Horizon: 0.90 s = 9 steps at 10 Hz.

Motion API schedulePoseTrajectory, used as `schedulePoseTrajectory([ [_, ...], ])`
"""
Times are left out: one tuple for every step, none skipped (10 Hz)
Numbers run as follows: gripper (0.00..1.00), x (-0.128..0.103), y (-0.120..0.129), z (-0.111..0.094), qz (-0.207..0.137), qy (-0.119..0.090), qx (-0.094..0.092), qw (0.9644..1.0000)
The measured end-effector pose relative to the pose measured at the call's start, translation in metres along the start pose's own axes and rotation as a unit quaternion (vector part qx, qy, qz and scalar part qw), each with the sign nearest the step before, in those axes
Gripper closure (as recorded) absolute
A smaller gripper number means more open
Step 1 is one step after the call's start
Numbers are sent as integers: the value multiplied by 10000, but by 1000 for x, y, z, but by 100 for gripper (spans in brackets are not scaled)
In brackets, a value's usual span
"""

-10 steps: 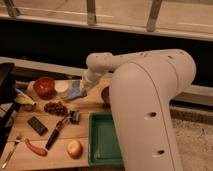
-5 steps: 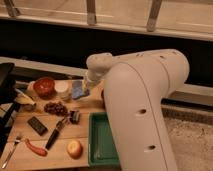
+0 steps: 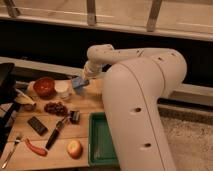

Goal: Place sponge in paper cup

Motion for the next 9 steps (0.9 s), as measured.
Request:
schedulePoseTrajectory([
  [100, -7, 5, -5, 0, -105, -81, 9999],
  [100, -13, 10, -8, -5, -187, -197, 9996],
  [100, -20, 18, -10, -36, -292, -414, 9987],
  [100, -27, 30, -9, -97, -362, -578, 9976],
  [100, -33, 43, -7, -159, -418, -742, 9962],
  [100, -39, 53, -10, -224, -499, -933, 9941],
  [100, -43, 60, -14, -300, -578, -1103, 9918],
  [100, -44, 67, -15, -354, -603, -1194, 9904],
  [100, -43, 84, -13, -467, -604, -1360, 9878],
])
